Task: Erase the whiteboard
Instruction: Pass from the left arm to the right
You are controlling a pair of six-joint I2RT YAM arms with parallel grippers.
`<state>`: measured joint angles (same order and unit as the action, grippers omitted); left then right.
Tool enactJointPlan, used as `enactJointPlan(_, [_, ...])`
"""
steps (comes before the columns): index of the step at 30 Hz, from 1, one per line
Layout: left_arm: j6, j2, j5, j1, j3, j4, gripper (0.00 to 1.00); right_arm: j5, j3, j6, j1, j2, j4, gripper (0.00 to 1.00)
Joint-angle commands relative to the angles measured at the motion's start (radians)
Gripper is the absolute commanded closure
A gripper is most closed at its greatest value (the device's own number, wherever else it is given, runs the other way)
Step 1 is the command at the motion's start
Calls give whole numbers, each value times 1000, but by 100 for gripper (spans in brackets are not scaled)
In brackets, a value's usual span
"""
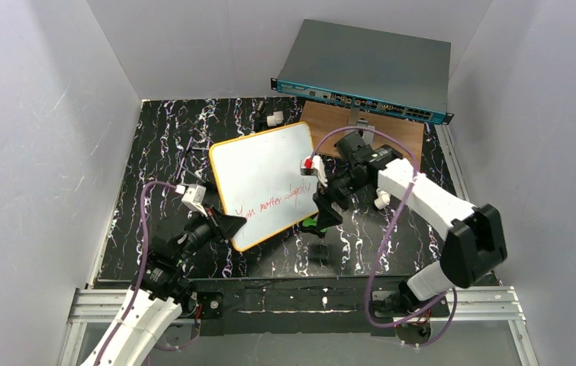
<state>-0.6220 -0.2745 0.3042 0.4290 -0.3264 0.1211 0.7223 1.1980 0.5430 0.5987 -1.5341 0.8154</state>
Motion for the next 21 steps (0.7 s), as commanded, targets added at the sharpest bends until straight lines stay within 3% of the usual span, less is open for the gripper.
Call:
enactJointPlan(1, [43, -56, 78, -1, -101, -230, 100, 51, 109, 196, 3, 141, 212, 16])
enactJointPlan(5, [24, -93, 127, -1, -143, -222, 100, 53, 148, 211, 3, 243, 270, 13])
enactJointPlan(9, [59, -89, 209, -1, -194, -86, 100, 42, 152, 218, -2, 331, 278, 11])
enactJointPlan(13, [121, -77, 275, -1, -232, 4, 100, 5, 142, 251, -10, 314, 295, 2])
enactJointPlan(17, [128, -111, 347, -1, -229, -54, 100, 47, 252, 372, -12, 238, 468, 6])
enactJointPlan(21, [119, -158, 393, -1, -218, -167, 100, 32, 295, 351, -15, 290, 396, 6])
